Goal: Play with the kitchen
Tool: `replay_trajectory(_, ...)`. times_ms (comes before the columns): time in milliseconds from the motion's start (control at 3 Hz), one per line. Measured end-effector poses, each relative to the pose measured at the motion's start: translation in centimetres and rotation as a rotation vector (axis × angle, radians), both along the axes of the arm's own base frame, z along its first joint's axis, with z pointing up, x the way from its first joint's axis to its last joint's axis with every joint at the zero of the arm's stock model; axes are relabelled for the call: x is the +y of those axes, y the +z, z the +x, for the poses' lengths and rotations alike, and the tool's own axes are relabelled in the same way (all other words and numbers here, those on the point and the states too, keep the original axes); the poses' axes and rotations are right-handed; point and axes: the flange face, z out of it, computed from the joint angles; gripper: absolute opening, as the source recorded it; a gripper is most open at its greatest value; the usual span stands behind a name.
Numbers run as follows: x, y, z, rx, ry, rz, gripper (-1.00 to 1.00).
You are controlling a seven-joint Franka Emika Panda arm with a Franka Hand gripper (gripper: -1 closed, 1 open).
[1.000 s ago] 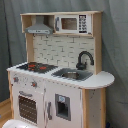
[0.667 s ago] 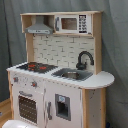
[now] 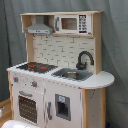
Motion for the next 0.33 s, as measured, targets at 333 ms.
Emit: replay_trajectory(333,-0.73,1.30,0.08,-0.026,0.032,0.013,1.00)
